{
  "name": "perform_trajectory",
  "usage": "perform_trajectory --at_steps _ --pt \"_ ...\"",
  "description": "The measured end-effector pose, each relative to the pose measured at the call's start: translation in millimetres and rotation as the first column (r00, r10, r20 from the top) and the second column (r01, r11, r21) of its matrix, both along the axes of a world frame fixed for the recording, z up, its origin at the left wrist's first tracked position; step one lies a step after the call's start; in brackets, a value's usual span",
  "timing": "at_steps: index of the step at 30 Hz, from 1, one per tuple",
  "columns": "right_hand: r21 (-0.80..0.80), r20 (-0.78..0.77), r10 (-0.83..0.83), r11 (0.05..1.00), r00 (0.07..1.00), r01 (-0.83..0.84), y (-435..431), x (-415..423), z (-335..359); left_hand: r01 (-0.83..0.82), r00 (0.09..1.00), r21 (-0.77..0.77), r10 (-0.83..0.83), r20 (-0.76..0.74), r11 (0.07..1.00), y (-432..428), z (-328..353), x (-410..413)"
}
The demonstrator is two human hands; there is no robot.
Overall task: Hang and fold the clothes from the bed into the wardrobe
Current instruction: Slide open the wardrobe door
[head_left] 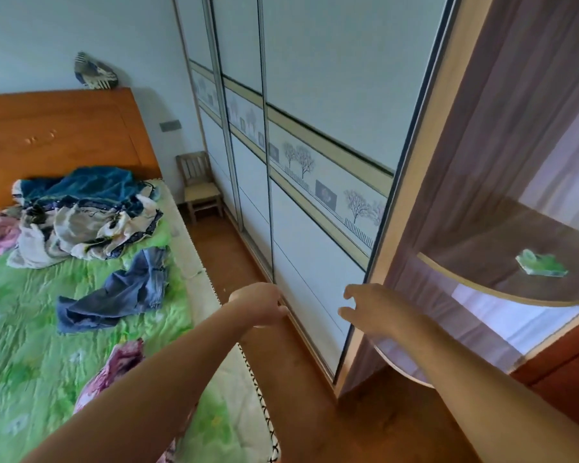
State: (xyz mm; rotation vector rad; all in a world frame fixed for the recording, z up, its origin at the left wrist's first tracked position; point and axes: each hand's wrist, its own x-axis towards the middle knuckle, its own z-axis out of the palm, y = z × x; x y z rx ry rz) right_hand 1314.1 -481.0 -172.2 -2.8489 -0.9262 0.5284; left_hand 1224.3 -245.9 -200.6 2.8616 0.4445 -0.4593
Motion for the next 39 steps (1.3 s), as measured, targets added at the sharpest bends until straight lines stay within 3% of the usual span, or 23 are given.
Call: perform_trajectory --at_steps 9,19,26,39 --pt "-0.044 0.034 0.225 0.974 0.974 -0.224 78 115 -11 -0.194 0.98 0.012 0.194 -0.033 0.981 55 -6 73" --pt "-0.061 0.003 0.437 0.898 0.899 -0.436 170 184 -32 -0.467 0.884 -0.031 0.467 -0.013 0.883 97 -13 91" --pt "-0.029 -0.049 0.438 0.898 0.898 -0.44 228 210 -55 -0.514 0.857 -0.02 0.512 -0.059 0.857 152 -29 124" --pt "-0.033 -0.094 0.242 0.969 0.966 -0.246 390 321 -93 -0.361 0.923 -0.022 0.355 -0.146 0.932 357 -81 264"
